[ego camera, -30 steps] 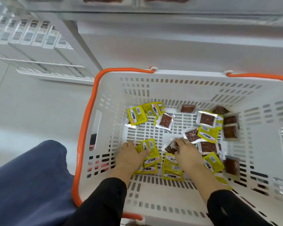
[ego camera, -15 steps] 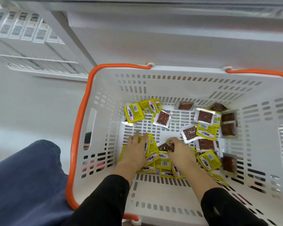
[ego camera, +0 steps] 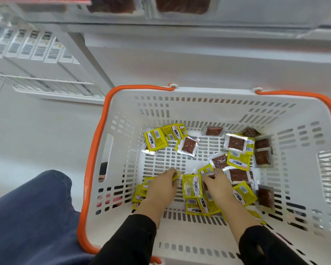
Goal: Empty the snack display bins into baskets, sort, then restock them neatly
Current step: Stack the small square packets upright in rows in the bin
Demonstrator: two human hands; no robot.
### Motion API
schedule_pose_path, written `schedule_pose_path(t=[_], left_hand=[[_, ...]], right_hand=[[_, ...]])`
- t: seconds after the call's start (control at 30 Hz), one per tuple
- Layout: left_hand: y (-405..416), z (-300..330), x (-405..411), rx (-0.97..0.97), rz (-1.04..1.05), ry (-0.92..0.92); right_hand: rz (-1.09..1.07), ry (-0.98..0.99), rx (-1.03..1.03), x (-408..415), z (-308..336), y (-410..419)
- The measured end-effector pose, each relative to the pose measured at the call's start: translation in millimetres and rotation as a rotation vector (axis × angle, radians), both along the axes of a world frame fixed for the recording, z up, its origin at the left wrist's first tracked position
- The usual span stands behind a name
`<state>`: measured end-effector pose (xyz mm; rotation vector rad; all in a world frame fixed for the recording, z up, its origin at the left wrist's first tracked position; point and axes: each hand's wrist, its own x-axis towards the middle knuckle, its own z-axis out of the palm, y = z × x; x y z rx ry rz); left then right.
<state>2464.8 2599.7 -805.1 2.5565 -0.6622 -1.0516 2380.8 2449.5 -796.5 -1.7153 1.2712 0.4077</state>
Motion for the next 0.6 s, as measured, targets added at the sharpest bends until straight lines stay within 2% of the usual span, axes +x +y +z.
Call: schedule_pose_path(t=[0.07,0.27,0.47,0.53,0.6], left_hand=[[-3.2,10.5,2.5,-0.089,0.287,0.11],[-14.3,58.2,16.8,-0.449,0.926,0.472],[-20.9,95.0,6.3,-0.777,1.071,0.561],[-19.4,103.9,1.1,-0.863,1.064,0.556],[-15.1,142.8,-10.3,-0.906,1.029,0.526]], right_hand=[[-0.151,-0.08,0.091,4.3,16.1,-2.3],[-0.541,-0.319,0.373,19.0,73.0,-5.3],[-0.59,-0.582,0.451,16.8,127.8,10.5],[-0.58,-0.63,0.457,8.8,145.5,13.5],[-0.564,-0.677,0.453,0.0,162.8,15.3]])
